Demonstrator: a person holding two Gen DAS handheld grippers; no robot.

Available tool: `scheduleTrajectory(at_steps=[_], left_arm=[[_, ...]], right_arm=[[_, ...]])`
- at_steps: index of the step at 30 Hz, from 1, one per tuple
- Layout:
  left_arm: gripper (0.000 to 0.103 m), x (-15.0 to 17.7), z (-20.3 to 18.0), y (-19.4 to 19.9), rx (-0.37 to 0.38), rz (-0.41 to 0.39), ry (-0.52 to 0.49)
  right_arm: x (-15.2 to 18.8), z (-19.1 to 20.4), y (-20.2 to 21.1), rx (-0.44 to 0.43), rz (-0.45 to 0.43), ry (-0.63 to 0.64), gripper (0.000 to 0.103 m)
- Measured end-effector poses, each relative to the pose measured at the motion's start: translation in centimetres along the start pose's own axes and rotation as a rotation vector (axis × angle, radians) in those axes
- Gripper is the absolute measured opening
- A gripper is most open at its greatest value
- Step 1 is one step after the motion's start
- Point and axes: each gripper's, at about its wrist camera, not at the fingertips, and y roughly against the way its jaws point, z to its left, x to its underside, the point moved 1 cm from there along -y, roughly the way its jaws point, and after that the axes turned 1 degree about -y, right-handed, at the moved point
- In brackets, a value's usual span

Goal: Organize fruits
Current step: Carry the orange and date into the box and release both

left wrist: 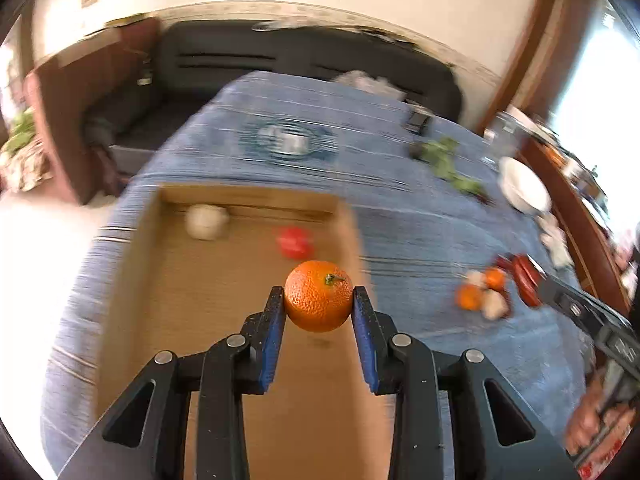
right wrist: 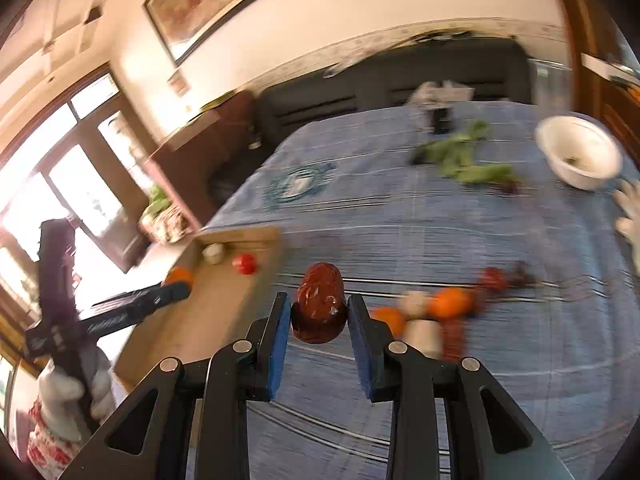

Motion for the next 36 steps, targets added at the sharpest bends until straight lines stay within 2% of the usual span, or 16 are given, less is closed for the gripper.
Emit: scheduleTrajectory(at_steps=[4, 8, 14, 17, 25, 27, 29, 32, 34, 36], left_arm=[[0.032, -1.1, 5.2, -0.9, -0.06, 0.009, 0.072], [0.032, -1.5, 8.7, -3.3, -0.063, 0.058, 0.133], [0.032, -1.2, 10.7, -7.1, -0.052, 0.137, 0.186], [0.032, -1.4, 10.9, -7.6, -0.065, 0.131, 0.175], [0.034, -1.8, 10.8, -7.9, -0.059, 0.112, 0.159], [0.038, -1.9, 10.7, -7.9, -0.05, 0.111, 0.165], [0.048, -1.9, 10.8, -7.4, -0.047, 0.109, 0.177], [0.053, -1.9, 11.0, -6.2, -0.05, 0.089, 0.185], [0.059, -2.1, 10.9, -4.6, -0.058, 0.063, 0.2], [0.061, -1.9, 10.6, -2.6, -0.022, 0.014, 0.217]], right_arm=[[-0.5, 4.3, -4.2, -0.033, 0.06, 0.06, 0.032], [-0.4, 7.4, -9.2, -0.051, 0.132, 0.094, 0.032], [0.0, 9.3, -15.6, -0.019, 0.214, 0.113, 0.033], [0.2, 9.6, -17.3, -0.01, 0.238, 0.12, 0.033], [0.2, 10.4, -18.9, 0.024, 0.234, 0.167, 0.033], [0.2, 10.6, -19.0, 0.036, 0.229, 0.179, 0.033], [0.2, 10.7, -18.9, 0.029, 0.223, 0.176, 0.035], [0.0, 10.5, -18.1, 0.012, 0.201, 0.159, 0.039], [-0.1, 10.4, -17.1, 0.001, 0.181, 0.16, 0.039], [-0.2, 10.3, -15.4, -0.005, 0.151, 0.169, 0.039]])
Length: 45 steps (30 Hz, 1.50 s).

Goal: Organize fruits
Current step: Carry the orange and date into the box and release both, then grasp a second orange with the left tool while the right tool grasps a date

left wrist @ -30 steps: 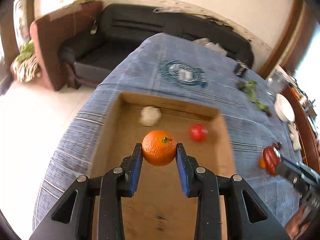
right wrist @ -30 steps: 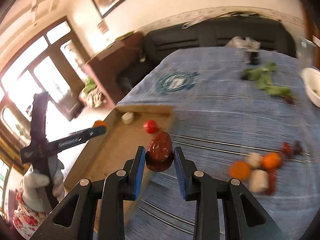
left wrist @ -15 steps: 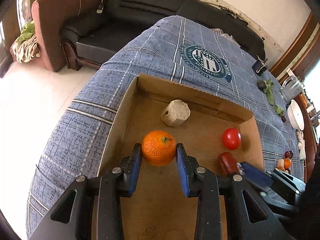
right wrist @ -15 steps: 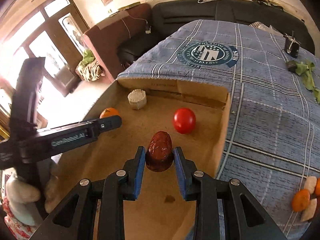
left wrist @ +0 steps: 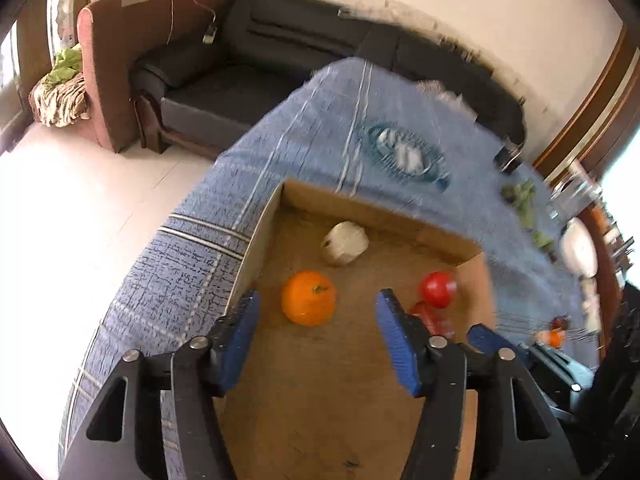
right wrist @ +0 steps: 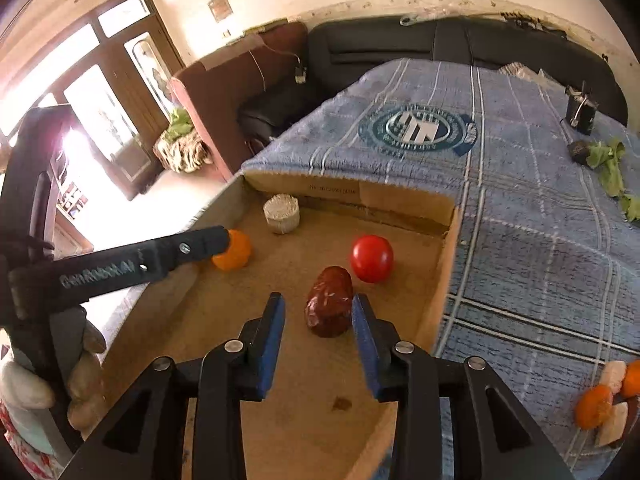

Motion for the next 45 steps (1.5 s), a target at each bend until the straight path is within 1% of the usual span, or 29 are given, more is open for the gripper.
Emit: scheduleTrajectory(at_steps=[2, 4, 5, 6, 9, 12, 15, 17, 21, 25, 29, 33, 36, 38, 41, 45], left_arm=[[0.061, 0.4, -0.6, 1.6, 0.048, -0.03, 0.006], [0.061, 1.2, -1.9, 3.4, 0.108, -0.056, 0.0], [0.061, 1.4, -2.5, 3.8, 0.119, -0.059, -0.007], [0.061, 1.8, -3.6, 4.2, 0.13, -0.052, -0.026], [0.061, 2.6, -7.3, 4.4, 0.163, -0.02, -0.1], [0.061, 3.6, -10.9, 4.4, 0.188, -0.017, -0.157], [0.061, 5.0, -14.4, 4.3, 0.224, 0.001, -0.205], [0.061, 6.0, -16.3, 4.0, 0.229, 0.01, -0.239], [0.061, 8.0, -19.0, 3.2, 0.235, 0.03, -0.282], [0.061, 9.3, -21.1, 1.1, 0.243, 0.073, -0.281], [0.059, 9.6, -22.1, -0.4, 0.257, 0.1, -0.249], [0.056, 9.6, -23.5, -1.8, 0.254, 0.101, -0.237], [0.056, 9.6, -24.2, -3.2, 0.224, 0.097, -0.234], [0.056, 9.5, -24.3, -4.1, 0.219, 0.102, -0.216], [0.055, 9.5, -24.3, -5.7, 0.225, 0.116, -0.179], [0.052, 9.6, -24.2, -7.6, 0.232, 0.132, -0.148]], right_arm=[[0.4, -0.3, 2.1, 0.003, -0.037, 0.009, 0.04], [1.0, -0.9, 4.1, 0.009, -0.069, 0.007, 0.044], [1.3, -1.4, 4.9, 0.013, -0.079, 0.003, 0.048], [1.7, -2.0, 5.9, 0.02, -0.088, -0.005, 0.05], [3.0, -4.9, 8.8, 0.067, -0.108, -0.041, 0.05], [4.3, -8.9, 12.3, 0.137, -0.143, -0.107, 0.05], [6.0, -13.6, 16.0, 0.173, -0.175, -0.212, 0.05], [7.0, -16.2, 17.9, 0.201, -0.196, -0.261, 0.05], [9.4, -20.6, 20.2, 0.239, -0.228, -0.351, 0.05], [10.9, -23.8, 20.7, 0.245, -0.232, -0.425, 0.05], [11.2, -25.1, 19.7, 0.236, -0.218, -0.447, 0.05], [10.9, -24.6, 18.1, 0.209, -0.19, -0.408, 0.05], [10.6, -23.2, 16.1, 0.179, -0.156, -0.352, 0.05], [10.5, -22.1, 15.0, 0.169, -0.136, -0.313, 0.05], [10.4, -21.1, 14.2, 0.17, -0.138, -0.273, 0.05], [10.7, -21.3, 14.4, 0.154, -0.163, -0.264, 0.05]])
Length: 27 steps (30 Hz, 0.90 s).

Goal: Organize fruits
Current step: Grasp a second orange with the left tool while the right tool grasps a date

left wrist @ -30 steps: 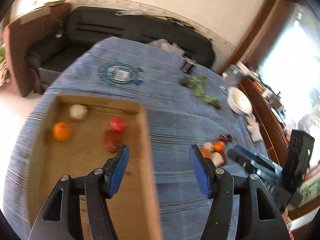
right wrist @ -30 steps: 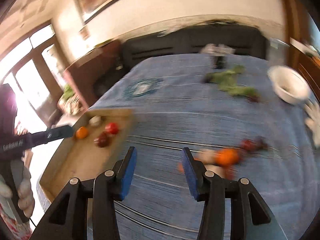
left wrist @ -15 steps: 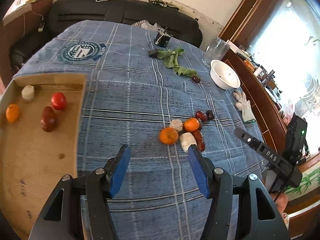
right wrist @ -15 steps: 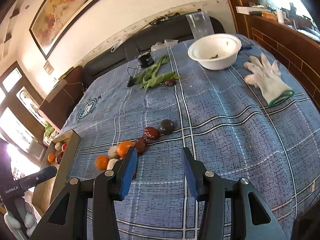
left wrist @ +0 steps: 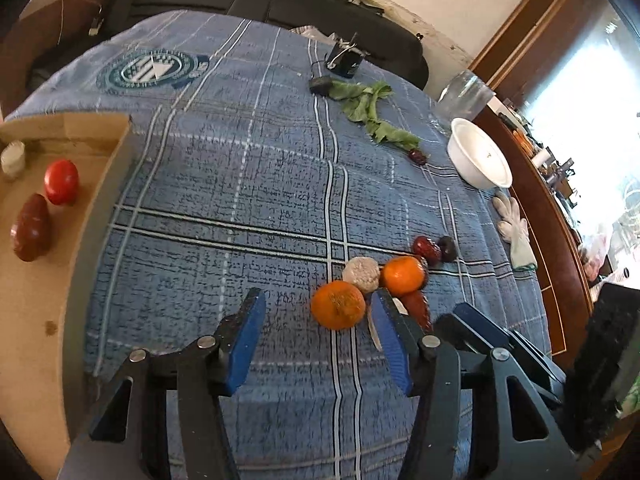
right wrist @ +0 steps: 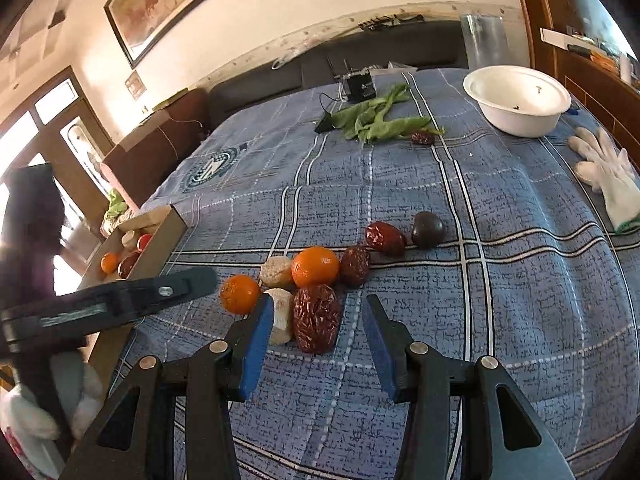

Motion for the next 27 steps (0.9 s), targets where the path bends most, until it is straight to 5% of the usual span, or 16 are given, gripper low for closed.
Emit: scheduleTrajectory(at_steps=[6, 11, 25, 27], left_arm=[[0.037, -0.1, 0.0, -2.2, 0.078, 0.013, 0.038], [0.031, 0.1, -0.5, -2.2, 0.083, 0.003, -0.024], [0.034, 0.9, -2.5, -2.4, -0.015, -0.055, -0.182], [0.029, 0.9, -2.1, -2.3, 0.021, -0.04, -0.159]], right_arm=[[0.2, -0.2, -0.4, -0.014, 0.012, -0.008, 0.05], [0.7, 1.0, -0.6, 0.014, 0.026, 0.056, 0.05], [1.7, 1.9, -1.9, 0.09, 0.082, 0.147, 0.046], [1.7, 2.0, -1.9, 0.082, 0.08, 0.149, 0.035]])
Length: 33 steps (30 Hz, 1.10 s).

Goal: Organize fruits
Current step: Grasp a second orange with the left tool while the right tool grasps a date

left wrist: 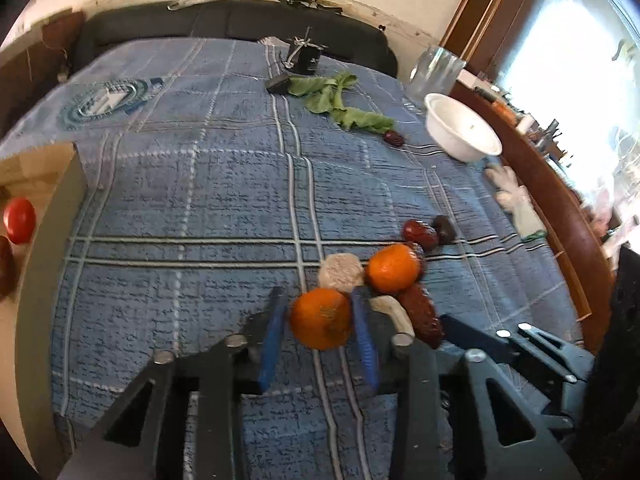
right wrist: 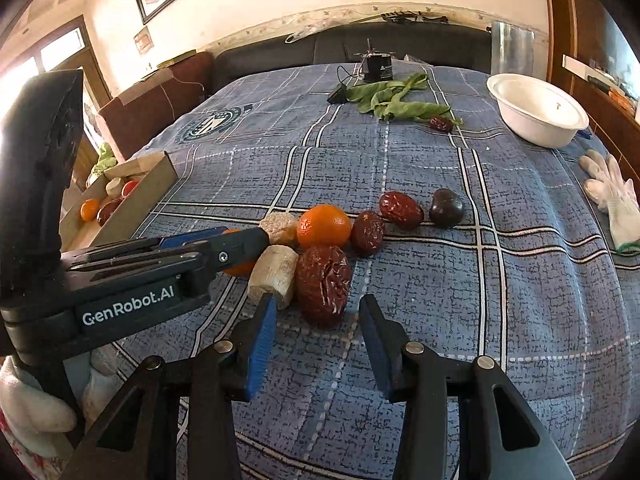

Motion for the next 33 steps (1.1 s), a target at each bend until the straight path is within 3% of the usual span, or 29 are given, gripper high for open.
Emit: scheduleTrajectory(at_steps=[3, 9, 12, 17, 25, 26, 27, 33], left_arm=[[0.028, 0.1, 0.7, 0.4, 0.013, -0.001, 0.037], [0.028, 0.1, 2.5, 1.2, 0.014, -0.013, 0.111], [0.028, 0.2, 2.9, 1.0, 0.022, -0.008, 0.13], [0.03, 0.3, 2.3, 1.0, -0.003, -0.019, 0.104], [0.03, 0.5, 0.7, 0.6, -0.086, -0.024, -0.006], [0.029, 0.6, 0.5, 0.6, -0.101, -0.024, -0.019], [0.029, 0.6, 0.5, 0.6, -0.101, -0.025, -0.023], [0.028, 0.7, 1.0, 1.1, -0.031, -0.038, 0.025]], right_arm=[[0.0, -0.2, 0.0, 0.02, 0.002, -0.007, 0.026], [0.0, -1.6, 0.6, 0.11, -0.02, -0.052, 0.026], [0.0, -1.9, 0.6, 0.098, -0.017, -0.063, 0.026], [-0.6, -1.0, -0.1, 0.1, -0.007, -0.02, 0.041], [-0.8, -1.3, -0.4, 0.083, -0.005, -0.033, 0.041], [-0.8, -1.3, -0.4, 0.088, -0.005, -0.035, 0.036], [-0.7, -1.4, -0.4, 0.087, -0.007, -0.039, 0.029], [-0.4, -1.6, 0.8, 0.09, -0.06, -0.055, 0.028]])
